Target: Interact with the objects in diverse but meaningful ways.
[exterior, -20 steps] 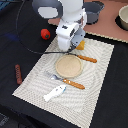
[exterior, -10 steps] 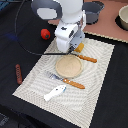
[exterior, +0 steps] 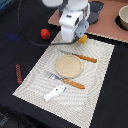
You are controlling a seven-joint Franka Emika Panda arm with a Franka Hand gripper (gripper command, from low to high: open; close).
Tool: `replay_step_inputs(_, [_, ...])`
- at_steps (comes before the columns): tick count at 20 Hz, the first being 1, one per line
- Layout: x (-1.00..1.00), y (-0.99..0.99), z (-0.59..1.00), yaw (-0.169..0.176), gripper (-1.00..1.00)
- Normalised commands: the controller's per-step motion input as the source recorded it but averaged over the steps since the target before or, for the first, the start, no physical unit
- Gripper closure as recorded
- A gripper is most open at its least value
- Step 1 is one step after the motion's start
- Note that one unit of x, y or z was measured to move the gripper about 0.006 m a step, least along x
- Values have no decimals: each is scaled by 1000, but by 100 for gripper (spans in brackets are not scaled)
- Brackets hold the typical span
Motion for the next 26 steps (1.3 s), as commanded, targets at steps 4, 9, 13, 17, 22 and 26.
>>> replay_step_inputs(4, [-563, -375, 468, -65, 100])
replay_step_inputs(9, [-658, -503, 105, -64, 100])
replay_step_inputs(13, [-704, -600, -101, -35, 100])
replay_step_inputs(17, [-730, -646, -169, -11, 100])
replay_step_inputs(22, [-710, -689, -167, -2, 100])
replay_step_inputs(26, [-687, -721, -193, 0, 100])
